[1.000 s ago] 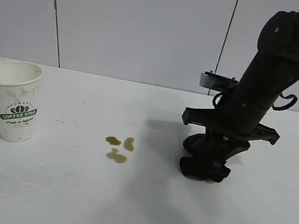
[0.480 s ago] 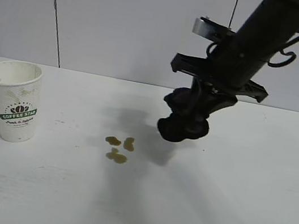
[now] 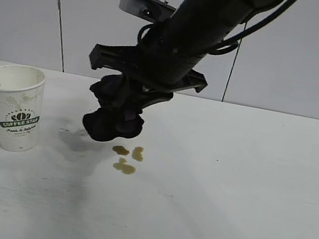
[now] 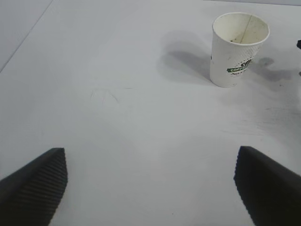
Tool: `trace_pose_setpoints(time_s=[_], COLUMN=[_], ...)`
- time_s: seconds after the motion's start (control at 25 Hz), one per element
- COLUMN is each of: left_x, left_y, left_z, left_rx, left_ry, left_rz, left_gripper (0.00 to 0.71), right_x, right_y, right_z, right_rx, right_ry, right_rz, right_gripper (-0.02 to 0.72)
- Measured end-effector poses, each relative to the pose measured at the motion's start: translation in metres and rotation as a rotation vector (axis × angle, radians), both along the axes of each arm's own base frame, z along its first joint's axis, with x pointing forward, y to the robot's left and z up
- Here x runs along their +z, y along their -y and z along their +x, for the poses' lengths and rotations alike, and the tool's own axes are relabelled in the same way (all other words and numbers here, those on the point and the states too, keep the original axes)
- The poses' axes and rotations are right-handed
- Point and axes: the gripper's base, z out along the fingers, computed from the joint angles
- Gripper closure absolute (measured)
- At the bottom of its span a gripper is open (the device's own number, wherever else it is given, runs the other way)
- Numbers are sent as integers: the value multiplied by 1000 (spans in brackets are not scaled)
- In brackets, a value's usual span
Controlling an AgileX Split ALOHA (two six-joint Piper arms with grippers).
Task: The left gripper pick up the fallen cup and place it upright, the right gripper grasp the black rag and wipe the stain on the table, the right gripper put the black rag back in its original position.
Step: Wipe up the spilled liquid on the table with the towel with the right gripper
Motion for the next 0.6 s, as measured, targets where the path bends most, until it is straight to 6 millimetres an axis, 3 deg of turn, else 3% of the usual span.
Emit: trace_pose_setpoints(time_s=[0.32, 0.6], left_x=[0, 0], left_y=[0, 0], left_z=[0, 0], left_rx=[0, 0], left_ry=[0, 0], left_rz=[0, 0], left_gripper=[16, 16], right_x=[-60, -74], right_y=[-9, -7], right_z=[5, 6], right_rx=[-28, 1], right_ry=[-91, -84], right_rz=[-54, -112], right_gripper=[598, 598])
